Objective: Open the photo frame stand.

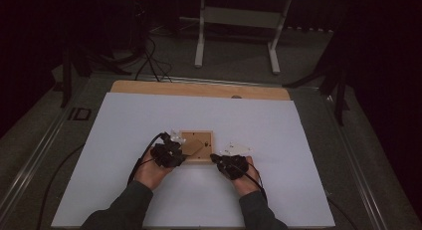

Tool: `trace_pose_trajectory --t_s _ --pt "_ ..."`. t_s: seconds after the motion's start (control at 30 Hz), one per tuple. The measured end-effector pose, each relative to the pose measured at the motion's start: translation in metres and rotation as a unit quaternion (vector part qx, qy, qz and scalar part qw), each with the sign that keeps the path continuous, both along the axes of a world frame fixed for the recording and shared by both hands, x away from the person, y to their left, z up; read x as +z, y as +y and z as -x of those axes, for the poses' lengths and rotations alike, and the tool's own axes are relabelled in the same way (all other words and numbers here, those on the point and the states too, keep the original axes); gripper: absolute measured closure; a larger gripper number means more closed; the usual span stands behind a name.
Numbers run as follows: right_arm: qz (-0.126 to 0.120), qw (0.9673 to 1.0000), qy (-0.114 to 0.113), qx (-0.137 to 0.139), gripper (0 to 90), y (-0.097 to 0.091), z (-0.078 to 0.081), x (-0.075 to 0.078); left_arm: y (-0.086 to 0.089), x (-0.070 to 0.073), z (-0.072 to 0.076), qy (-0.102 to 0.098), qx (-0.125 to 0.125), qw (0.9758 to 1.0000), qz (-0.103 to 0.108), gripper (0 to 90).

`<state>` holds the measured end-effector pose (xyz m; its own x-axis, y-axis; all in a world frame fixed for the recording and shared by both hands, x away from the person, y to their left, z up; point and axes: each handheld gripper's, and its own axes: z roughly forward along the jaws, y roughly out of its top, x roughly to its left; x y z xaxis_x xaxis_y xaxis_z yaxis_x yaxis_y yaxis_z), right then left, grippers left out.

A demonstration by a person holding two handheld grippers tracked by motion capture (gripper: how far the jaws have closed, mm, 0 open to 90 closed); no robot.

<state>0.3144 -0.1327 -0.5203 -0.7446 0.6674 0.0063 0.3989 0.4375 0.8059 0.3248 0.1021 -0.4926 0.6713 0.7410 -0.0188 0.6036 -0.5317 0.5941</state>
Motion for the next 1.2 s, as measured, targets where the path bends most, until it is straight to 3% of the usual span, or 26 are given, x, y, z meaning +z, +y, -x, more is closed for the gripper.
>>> trace_pose_trajectory --t_s 0.1,0.27,0.53,0.87,1.0,1.1,1.2 --pt "-0.001 1.0 0.001 0.0 89.8 0.0 0.0 0.0 -0.001 0.002 0.001 -0.006 0.001 1.0 -0.006 78.2" --pt "0.0 1.0 0.0 0.001 89.8 0.0 0.0 0.0 0.0 0.009 0.0 -0.015 0.003 0.9998 0.014 83.1" --pt "0.0 1.0 -0.001 0.001 89.8 0.0 0.0 0.0 -0.004 0.022 -0.005 -0.017 0.003 0.9993 0.033 81.3" --pt "0.0 1.0 -0.001 0.001 89.7 0.0 0.0 0.0 -0.004 0.021 -0.011 0.026 -0.005 0.9969 0.074 62.9" --pt "0.0 1.0 0.0 0.001 89.6 0.0 0.0 0.0 -0.003 0.019 -0.016 0.045 0.0 0.9945 0.094 58.4" --pt "0.0 1.0 0.001 0.0 89.6 0.0 0.0 0.0 0.0 0.018 -0.02 0.062 0.005 0.9908 0.12 55.7" --pt "0.0 1.0 0.001 0.0 89.6 0.0 0.0 0.0 0.002 0.017 -0.024 0.073 0.014 0.9882 0.134 55.5"
